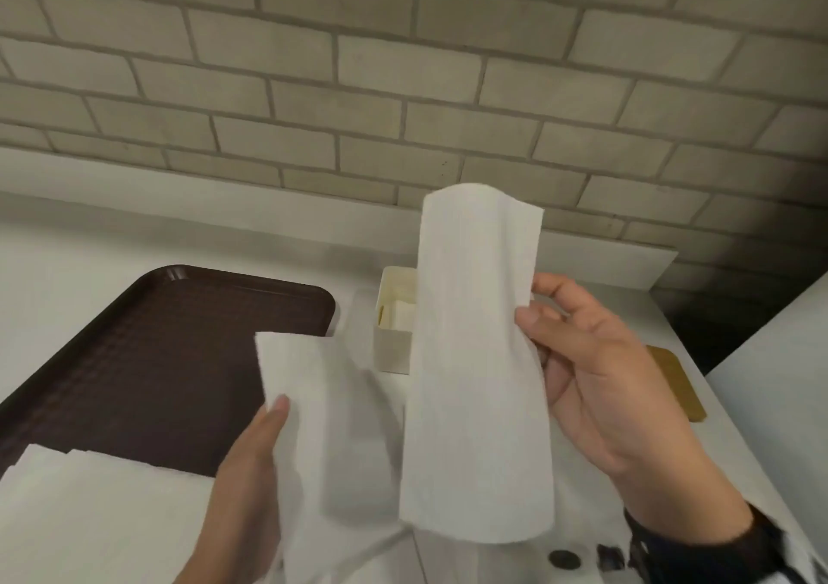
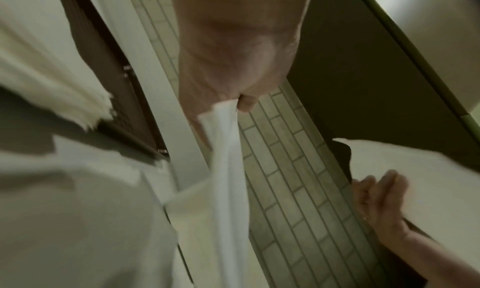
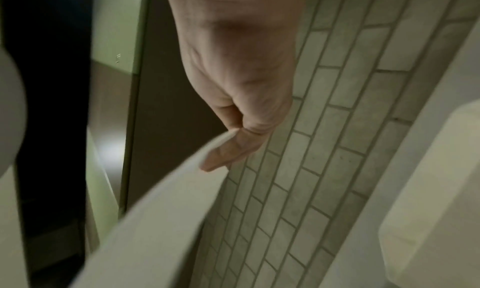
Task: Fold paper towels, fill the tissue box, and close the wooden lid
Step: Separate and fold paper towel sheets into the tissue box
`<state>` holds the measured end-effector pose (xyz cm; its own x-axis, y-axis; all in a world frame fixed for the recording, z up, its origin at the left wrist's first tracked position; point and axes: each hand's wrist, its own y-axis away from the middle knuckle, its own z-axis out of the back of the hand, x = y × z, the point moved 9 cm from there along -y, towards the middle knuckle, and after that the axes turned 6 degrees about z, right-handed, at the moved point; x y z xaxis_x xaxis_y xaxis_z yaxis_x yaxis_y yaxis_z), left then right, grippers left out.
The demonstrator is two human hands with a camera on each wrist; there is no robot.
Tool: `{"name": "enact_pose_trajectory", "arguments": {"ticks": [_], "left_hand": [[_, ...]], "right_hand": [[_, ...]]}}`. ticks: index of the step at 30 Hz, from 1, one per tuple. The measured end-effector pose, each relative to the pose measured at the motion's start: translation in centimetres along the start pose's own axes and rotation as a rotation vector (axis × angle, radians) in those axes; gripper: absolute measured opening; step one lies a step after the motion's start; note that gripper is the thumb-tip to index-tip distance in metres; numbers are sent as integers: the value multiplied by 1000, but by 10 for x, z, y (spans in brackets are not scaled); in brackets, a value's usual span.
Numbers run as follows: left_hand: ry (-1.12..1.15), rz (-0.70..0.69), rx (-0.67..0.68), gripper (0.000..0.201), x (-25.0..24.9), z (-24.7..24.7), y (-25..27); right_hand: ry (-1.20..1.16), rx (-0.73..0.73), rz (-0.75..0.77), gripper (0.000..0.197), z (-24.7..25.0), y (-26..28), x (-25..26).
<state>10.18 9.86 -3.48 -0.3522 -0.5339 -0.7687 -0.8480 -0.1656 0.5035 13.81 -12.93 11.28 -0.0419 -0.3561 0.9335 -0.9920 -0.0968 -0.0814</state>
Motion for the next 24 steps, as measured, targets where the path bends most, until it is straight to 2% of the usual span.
{"name": "enact_pose_trajectory", "arguments": {"ticks": [2, 5, 9, 14, 16, 18, 19, 21, 24], "left_hand": [[37, 90, 56, 26, 11, -22, 2], [158, 266, 231, 37, 29, -59, 8], [141, 282, 268, 44, 42, -72, 4], [82, 214, 279, 54, 47, -69, -2], [5, 144, 258, 40, 44, -67, -2], [-47, 58, 162, 24, 35, -55, -4], [-46, 20, 122, 21, 28, -48, -3], [-46, -77, 22, 18, 8, -29, 1], [-26, -213, -111, 18, -25, 3, 9]], "right_hand": [[80, -47, -53, 25, 8, -2, -15], [458, -133, -65, 14, 22, -4, -52], [800, -206, -3, 18, 34, -2, -68], [929, -160, 25, 19, 20, 1, -73], [953, -119, 22, 17, 13, 0, -81], [945, -123, -4, 9, 13, -2, -89], [911, -153, -38, 4, 16, -3, -93], [923, -149, -149, 13, 21, -6, -114], [1214, 95, -378, 37, 10, -1, -164]]}}
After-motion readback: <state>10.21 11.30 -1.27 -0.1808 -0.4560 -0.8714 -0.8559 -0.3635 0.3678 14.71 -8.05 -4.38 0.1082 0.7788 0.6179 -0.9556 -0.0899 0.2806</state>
